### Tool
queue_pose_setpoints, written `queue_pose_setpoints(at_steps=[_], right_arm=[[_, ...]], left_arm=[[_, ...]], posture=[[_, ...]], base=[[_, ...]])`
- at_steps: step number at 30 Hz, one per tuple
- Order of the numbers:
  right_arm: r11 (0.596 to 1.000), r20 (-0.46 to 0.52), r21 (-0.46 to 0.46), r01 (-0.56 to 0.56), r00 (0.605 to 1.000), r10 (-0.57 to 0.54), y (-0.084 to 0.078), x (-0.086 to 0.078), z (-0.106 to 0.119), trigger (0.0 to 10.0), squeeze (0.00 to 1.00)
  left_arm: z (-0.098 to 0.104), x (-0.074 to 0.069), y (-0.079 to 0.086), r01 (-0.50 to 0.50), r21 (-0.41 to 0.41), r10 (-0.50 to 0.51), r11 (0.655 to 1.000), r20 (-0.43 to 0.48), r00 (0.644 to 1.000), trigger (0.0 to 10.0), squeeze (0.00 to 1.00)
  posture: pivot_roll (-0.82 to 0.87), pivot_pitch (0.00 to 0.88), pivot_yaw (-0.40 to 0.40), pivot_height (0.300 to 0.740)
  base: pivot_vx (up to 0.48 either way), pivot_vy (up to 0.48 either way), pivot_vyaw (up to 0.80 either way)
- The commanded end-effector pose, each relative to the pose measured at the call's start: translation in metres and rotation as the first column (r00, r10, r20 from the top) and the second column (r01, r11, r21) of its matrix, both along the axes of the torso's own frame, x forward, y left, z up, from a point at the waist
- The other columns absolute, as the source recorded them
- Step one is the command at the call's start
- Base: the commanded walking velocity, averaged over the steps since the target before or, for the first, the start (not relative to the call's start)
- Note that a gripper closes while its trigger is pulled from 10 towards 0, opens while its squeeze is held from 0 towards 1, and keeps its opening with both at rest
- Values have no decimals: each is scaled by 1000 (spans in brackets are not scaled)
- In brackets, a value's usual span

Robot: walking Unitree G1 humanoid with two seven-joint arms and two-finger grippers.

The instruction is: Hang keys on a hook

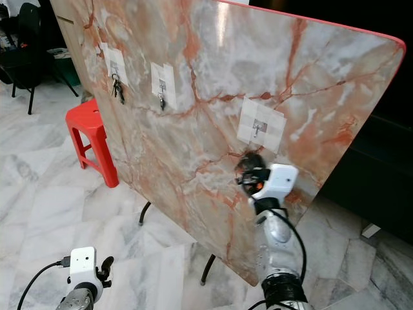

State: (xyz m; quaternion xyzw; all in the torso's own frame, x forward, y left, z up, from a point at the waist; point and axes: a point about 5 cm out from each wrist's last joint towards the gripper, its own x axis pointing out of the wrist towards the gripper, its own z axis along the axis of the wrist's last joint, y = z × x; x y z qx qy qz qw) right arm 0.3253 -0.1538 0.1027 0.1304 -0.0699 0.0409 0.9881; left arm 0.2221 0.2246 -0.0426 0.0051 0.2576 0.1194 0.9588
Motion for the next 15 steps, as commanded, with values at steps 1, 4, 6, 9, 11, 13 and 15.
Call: queue_pose_setpoints(at_steps=[1,4,6,9,11,13,15], right_arm=[[1000,41,-8,-23,999,23,5,3,11,10000,0],[999,65,-2,-34,997,34,9,3,17,10000,0],[999,78,2,-39,996,38,9,3,19,10000,0],[999,82,-6,-43,996,43,10,2,20,10000,0],[999,86,-18,-47,995,48,10,1,20,10000,0],[999,91,-28,-45,995,48,9,-1,21,10000,0],[999,97,-29,-43,994,46,9,-1,22,10000,0]], left_arm=[[-1,-1,-1,8,1,-8,1000,-10,1000,10000,0],[-1,-1,-1,5,1,-5,1000,-10,1000,10000,0],[-1,-1,-1,4,1,-4,1000,-10,1000,10000,0],[-1,-1,0,5,3,-5,1000,-12,1000,10000,0],[-1,-1,0,7,4,-7,1000,-13,1000,10000,0],[-1,-1,0,8,5,-8,1000,-15,1000,10000,0],[-1,-1,0,8,6,-8,1000,-15,1000,10000,0]], posture=[[29,0,-67,740],[34,0,-67,740],[34,0,-67,740],[33,0,-65,740],[31,0,-64,740],[30,0,-63,740],[28,0,-61,740]], base=[[0,0,0],[0,0,0],[0,0,0],[0,0,0],[0,0,0],[0,0,0],[0,0,0]])
